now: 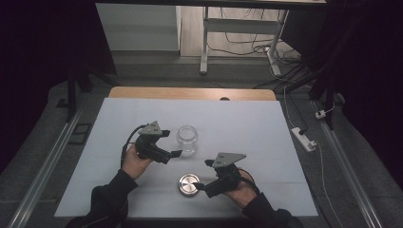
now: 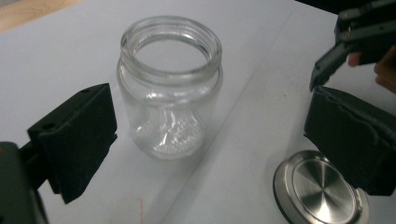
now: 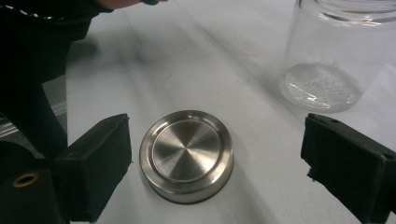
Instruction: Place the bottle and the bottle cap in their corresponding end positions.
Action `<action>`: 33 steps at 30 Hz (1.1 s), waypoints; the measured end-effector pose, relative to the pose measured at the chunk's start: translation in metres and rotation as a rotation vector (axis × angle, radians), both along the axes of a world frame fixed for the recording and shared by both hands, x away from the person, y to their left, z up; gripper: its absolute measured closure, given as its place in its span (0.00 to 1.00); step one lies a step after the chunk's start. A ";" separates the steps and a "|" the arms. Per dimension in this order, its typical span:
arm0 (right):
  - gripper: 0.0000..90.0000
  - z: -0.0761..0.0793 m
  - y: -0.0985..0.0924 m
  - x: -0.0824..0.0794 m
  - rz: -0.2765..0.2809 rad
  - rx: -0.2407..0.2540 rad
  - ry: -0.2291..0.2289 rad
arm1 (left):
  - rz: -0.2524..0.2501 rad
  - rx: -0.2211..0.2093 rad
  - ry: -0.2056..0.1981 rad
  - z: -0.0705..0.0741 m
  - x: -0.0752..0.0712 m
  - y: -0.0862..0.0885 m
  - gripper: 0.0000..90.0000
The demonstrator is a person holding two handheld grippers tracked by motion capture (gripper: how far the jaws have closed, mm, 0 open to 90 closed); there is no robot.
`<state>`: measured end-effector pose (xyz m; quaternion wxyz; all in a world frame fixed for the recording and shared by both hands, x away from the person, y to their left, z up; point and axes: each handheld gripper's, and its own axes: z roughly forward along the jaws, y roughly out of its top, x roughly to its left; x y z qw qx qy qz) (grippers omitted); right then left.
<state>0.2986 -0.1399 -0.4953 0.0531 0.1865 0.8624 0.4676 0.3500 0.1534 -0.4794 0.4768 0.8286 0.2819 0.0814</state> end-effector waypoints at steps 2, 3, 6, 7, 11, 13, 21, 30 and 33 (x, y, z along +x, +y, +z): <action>0.09 0.002 -0.003 0.000 -0.008 0.001 -0.002 | 0.005 0.004 0.009 -0.002 -0.005 0.003 0.03; 0.09 0.002 -0.004 0.000 -0.011 0.003 0.001 | 0.008 0.005 0.013 -0.003 -0.007 0.005 0.03; 0.07 0.004 -0.009 -0.001 -0.017 0.006 0.005 | 0.014 0.004 0.022 -0.005 -0.015 0.010 0.03; 0.07 0.005 -0.010 -0.001 -0.019 0.006 0.006 | 0.017 0.000 0.024 -0.005 -0.017 0.012 0.03; 0.05 0.007 -0.018 -0.003 -0.036 0.012 0.008 | 0.019 -0.022 0.030 -0.005 -0.029 0.016 0.03; 0.04 0.008 -0.022 -0.004 -0.048 0.012 0.005 | 0.021 -0.025 0.033 -0.005 -0.035 0.017 0.03; 0.01 0.009 -0.034 -0.004 -0.090 0.011 0.001 | 0.025 -0.016 0.034 -0.006 -0.050 0.022 0.03; 0.00 0.009 -0.049 -0.007 -0.143 -0.001 -0.012 | 0.054 -0.003 0.044 -0.010 -0.070 0.034 0.02; 0.00 0.009 -0.054 -0.009 -0.163 0.002 -0.014 | 0.064 0.000 0.047 -0.011 -0.076 0.039 0.03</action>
